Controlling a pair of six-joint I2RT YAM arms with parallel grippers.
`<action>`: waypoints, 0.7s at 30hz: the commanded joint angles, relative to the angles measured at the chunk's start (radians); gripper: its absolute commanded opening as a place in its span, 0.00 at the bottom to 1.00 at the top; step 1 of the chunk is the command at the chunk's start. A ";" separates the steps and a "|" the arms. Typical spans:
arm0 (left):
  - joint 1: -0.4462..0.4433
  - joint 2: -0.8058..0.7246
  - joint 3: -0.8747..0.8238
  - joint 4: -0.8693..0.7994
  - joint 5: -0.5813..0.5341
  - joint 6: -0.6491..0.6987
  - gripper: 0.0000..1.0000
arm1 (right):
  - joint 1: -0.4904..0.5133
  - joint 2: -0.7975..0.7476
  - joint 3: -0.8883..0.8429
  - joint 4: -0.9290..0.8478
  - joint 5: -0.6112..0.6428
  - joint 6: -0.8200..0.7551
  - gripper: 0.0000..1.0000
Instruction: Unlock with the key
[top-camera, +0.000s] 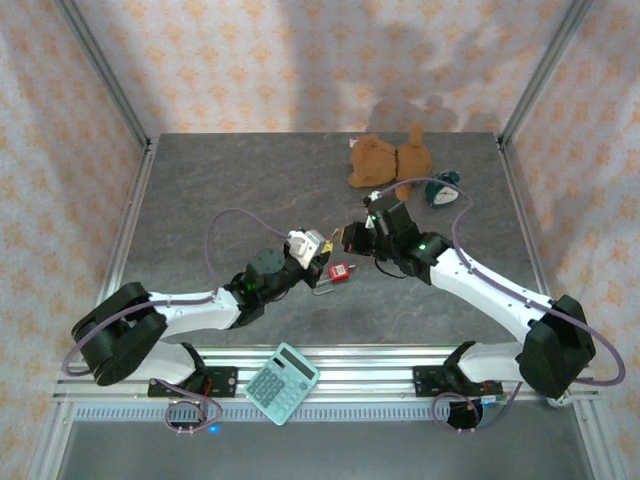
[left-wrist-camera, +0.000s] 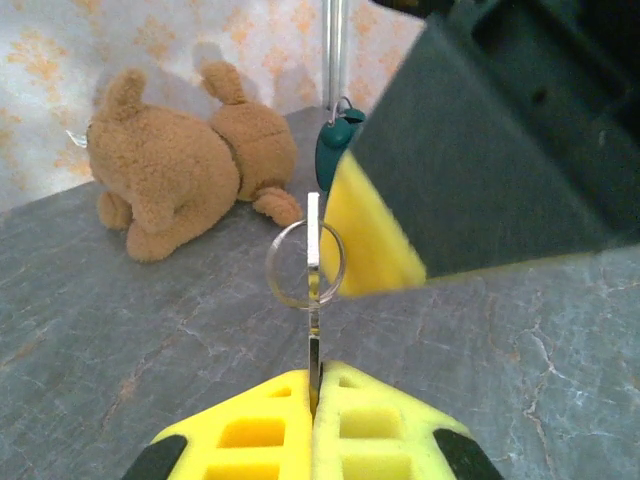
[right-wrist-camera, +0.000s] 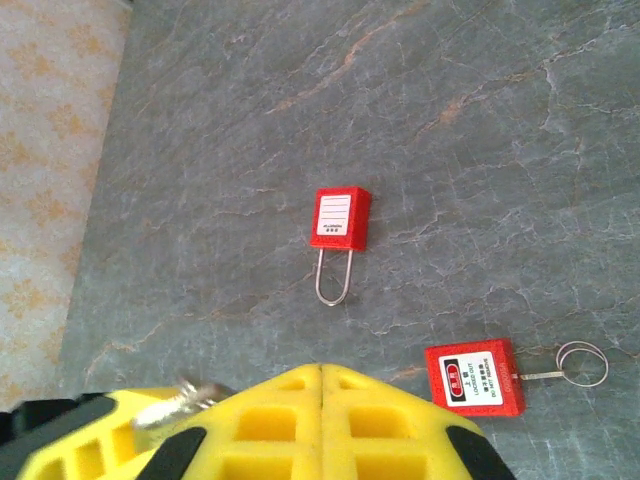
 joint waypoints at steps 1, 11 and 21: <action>0.041 -0.047 0.052 -0.268 0.116 -0.048 0.00 | -0.009 0.014 0.035 -0.004 -0.002 -0.039 0.01; 0.107 -0.040 0.261 -0.756 0.273 -0.032 0.00 | -0.105 0.006 -0.011 0.006 -0.020 -0.094 0.24; 0.121 0.033 0.366 -0.925 0.323 -0.087 0.00 | -0.142 -0.093 -0.300 0.474 -0.241 -0.011 0.55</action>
